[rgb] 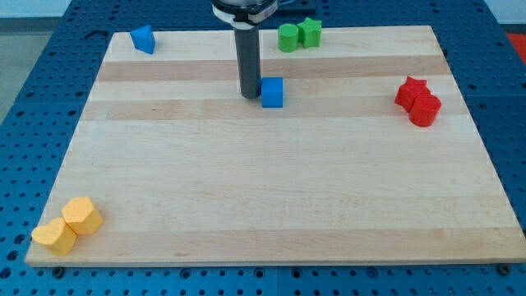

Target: Push blue cube towards center

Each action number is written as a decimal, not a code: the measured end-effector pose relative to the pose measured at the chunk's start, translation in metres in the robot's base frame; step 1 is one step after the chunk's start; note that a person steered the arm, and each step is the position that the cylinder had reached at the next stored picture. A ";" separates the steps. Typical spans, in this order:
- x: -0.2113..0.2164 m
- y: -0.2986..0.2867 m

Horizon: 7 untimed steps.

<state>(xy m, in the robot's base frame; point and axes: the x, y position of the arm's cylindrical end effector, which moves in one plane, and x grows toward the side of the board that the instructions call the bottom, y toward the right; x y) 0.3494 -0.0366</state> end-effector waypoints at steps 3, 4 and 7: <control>-0.008 0.000; -0.011 0.000; -0.010 0.006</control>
